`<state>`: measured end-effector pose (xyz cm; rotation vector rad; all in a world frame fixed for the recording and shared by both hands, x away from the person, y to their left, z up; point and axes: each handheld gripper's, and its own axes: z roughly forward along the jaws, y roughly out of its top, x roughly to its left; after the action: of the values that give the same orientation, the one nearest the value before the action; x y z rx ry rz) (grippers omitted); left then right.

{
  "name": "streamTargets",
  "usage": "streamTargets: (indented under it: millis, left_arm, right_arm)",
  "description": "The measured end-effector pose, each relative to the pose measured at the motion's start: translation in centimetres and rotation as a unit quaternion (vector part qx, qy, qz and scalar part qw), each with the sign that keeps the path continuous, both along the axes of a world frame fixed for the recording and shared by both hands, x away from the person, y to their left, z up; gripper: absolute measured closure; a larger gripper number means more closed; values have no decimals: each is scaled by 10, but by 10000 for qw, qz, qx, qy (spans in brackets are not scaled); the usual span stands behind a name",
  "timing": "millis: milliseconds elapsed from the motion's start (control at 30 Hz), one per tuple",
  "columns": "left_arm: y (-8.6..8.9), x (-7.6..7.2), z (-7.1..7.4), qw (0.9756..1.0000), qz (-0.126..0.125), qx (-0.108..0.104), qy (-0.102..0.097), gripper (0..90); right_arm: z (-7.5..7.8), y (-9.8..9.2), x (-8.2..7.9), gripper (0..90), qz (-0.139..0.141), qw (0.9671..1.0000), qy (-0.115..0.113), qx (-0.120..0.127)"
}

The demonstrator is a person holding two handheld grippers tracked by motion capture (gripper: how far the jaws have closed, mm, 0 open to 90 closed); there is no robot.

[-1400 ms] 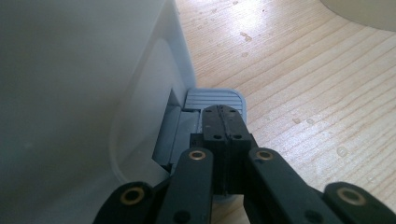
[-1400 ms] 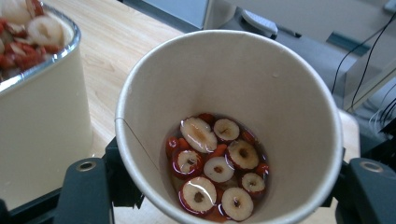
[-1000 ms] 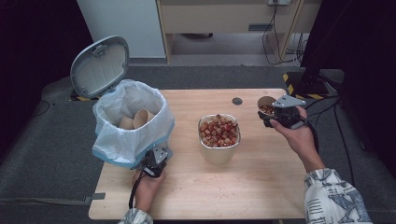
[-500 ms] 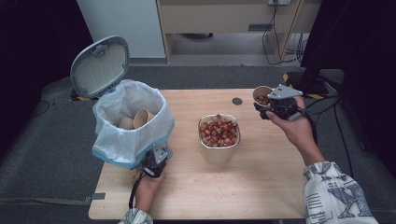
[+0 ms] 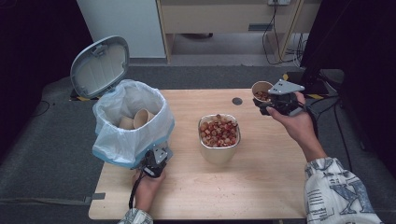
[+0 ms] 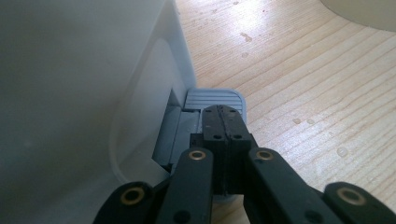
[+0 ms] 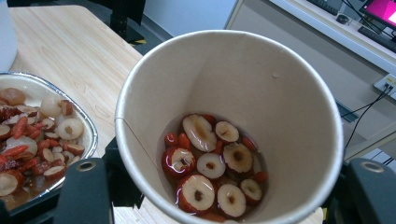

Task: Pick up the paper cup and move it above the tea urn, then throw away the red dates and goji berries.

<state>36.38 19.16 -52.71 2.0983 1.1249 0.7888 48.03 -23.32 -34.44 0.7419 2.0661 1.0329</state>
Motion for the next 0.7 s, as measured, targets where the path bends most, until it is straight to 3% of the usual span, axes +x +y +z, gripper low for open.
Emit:
streamTargets:
  millis: [333,467,567,700]
  left_arm:
    - [0,0,0,10000,1,5,-23,892]
    - [0,-1,-1,10000,5,5,-29,893]
    - [1,0,0,10000,8,-16,-7,892]
    - [0,0,0,10000,25,-37,-8,892]
  right_arm:
    - [6,3,6,319,106,9999,-30,3]
    - [9,6,12,319,145,9999,-28,-24]
    - [14,13,19,319,413,9990,-129,-118]
    - [21,17,29,319,392,9990,-155,-147]
